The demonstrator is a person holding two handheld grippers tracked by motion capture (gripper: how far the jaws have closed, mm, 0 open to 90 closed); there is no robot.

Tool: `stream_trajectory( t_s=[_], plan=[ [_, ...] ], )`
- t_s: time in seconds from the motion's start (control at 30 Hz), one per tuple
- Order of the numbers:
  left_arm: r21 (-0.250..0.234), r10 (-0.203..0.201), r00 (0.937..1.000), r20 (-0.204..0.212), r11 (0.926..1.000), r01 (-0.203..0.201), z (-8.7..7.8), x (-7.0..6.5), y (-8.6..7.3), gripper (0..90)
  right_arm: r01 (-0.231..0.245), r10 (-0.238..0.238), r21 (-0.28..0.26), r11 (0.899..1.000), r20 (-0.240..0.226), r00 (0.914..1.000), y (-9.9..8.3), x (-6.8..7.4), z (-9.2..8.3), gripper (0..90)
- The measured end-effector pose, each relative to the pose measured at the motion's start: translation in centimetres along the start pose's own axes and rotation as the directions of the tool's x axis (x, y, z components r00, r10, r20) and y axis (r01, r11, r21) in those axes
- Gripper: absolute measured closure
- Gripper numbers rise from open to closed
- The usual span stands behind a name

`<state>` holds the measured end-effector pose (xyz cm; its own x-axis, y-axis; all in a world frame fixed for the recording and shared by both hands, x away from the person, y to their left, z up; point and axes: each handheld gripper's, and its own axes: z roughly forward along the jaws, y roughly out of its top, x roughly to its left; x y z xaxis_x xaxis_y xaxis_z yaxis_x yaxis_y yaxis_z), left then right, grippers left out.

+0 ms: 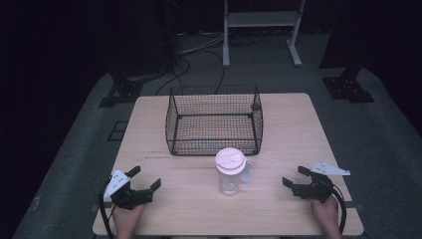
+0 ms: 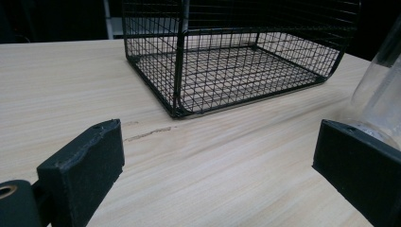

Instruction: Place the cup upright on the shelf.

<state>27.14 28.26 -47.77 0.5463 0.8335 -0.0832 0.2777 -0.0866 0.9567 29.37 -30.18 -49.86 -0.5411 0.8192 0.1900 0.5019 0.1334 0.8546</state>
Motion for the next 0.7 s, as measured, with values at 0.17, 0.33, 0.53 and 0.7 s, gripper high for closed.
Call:
stream_trajectory(
  t_s=[0.17, 0.33, 0.53, 0.7],
  plan=[
    [0.006, -0.008, 0.9996, 0.027, 0.9999, 0.008, 0.3, -0.2, 0.0, 1.8, -0.009, 0.009, -0.003, 1.0, -0.007, 0.9999, 0.0, -0.1, -0.1, 12.9],
    [-0.028, -0.016, 0.9984, 0.053, 0.9995, 0.018, 0.3, -0.6, 0.4, 1.8, -0.003, 0.003, 0.002, 1.0, -0.005, 1.0, -0.1, 0.0, -0.1, 12.9],
    [-0.018, 0.047, 0.9958, 0.078, 0.9988, -0.046, 0.1, -1.6, 1.7, 1.8, 0.001, -0.001, 0.003, 1.0, 0.003, 1.0, -0.1, 0.1, -0.1, 12.9],
    [-0.012, 0.098, 0.9893, 0.109, 0.9952, -0.097, 0.2, -2.5, 3.0, 1.8, 0.007, -0.007, 0.011, 1.0, 0.005, 1.0, -0.1, 0.3, 0.0, 12.9]
  ],
)
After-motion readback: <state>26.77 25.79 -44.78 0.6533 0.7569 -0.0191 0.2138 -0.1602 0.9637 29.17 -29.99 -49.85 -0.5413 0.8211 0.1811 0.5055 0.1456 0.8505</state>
